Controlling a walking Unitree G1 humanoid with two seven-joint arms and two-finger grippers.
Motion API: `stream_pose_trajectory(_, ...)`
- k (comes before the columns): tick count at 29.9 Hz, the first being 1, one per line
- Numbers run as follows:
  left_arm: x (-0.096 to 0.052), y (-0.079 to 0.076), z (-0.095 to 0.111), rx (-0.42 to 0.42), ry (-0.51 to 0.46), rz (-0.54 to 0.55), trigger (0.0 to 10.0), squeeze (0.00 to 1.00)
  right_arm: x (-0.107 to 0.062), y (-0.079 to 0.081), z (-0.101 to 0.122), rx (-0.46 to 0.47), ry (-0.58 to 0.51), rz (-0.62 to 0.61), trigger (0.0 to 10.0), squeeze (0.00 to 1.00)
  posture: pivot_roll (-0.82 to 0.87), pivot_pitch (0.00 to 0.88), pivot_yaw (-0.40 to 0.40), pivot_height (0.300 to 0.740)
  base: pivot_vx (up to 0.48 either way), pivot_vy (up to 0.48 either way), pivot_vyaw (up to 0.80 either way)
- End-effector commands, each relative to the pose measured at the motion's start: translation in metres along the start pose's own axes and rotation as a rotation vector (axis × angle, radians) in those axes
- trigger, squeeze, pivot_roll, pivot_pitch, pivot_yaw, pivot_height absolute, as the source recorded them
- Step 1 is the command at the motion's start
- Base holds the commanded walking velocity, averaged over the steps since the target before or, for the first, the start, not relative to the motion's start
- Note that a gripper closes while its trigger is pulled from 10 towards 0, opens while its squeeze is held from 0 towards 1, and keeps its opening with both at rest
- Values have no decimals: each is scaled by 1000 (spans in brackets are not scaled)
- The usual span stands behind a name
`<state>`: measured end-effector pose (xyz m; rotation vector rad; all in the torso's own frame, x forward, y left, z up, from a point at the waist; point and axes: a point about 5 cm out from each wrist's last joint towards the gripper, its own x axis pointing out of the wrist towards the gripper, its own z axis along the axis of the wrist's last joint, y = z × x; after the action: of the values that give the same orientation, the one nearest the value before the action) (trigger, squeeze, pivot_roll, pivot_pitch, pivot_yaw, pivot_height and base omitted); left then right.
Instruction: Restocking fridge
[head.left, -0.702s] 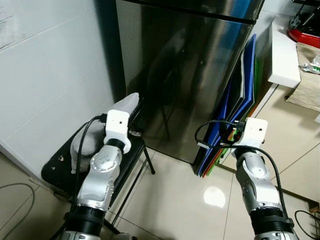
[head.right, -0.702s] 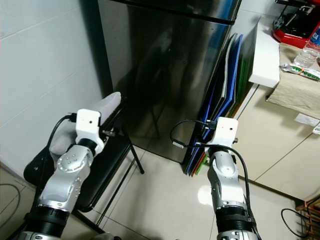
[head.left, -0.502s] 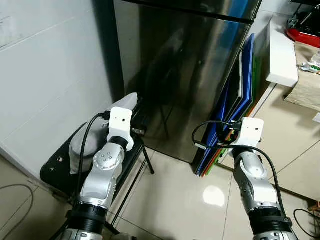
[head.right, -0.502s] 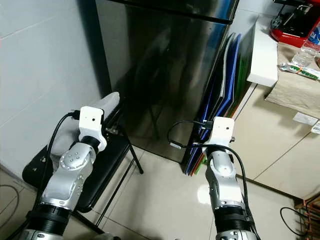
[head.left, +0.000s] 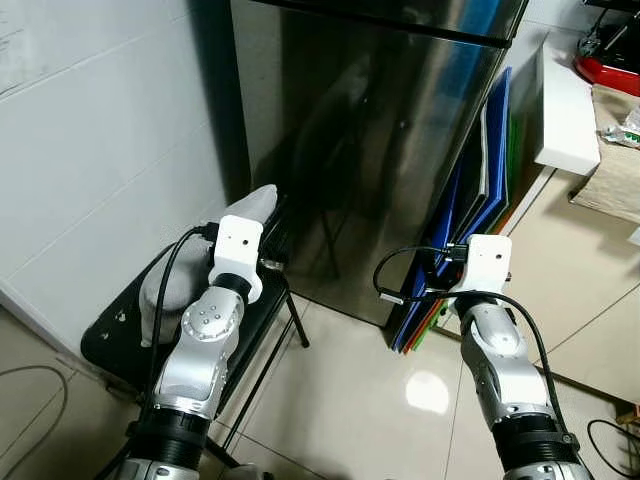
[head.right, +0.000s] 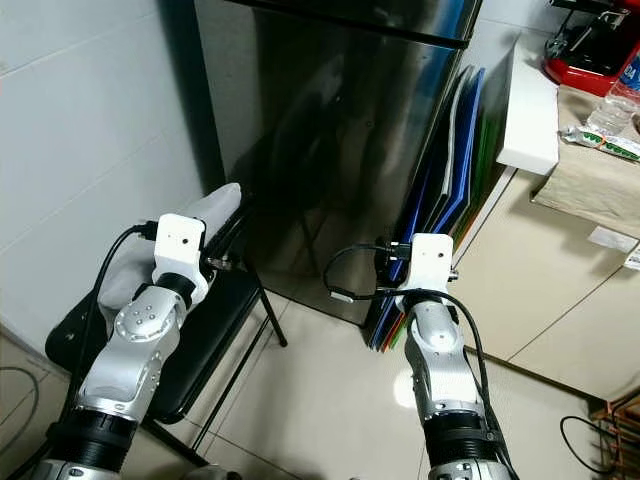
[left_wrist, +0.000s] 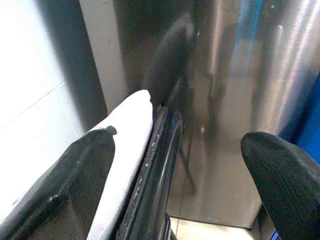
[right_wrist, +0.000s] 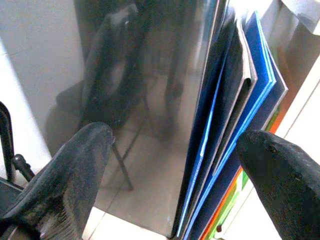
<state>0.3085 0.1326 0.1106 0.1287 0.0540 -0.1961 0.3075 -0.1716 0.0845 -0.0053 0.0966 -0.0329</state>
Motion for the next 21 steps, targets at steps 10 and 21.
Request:
stream_pose_trajectory(10,0,-3,-4,22,4,-26,10000,0,3,3,5,-10,-18,8,10000,0,1,24,-24,740,0,0,0)
stream_pose_trajectory(21,3,-4,-5,-49,8,-22,10000,0,3,11,4,-9,-20,35,10000,0,-5,12,-28,740,0,0,0)
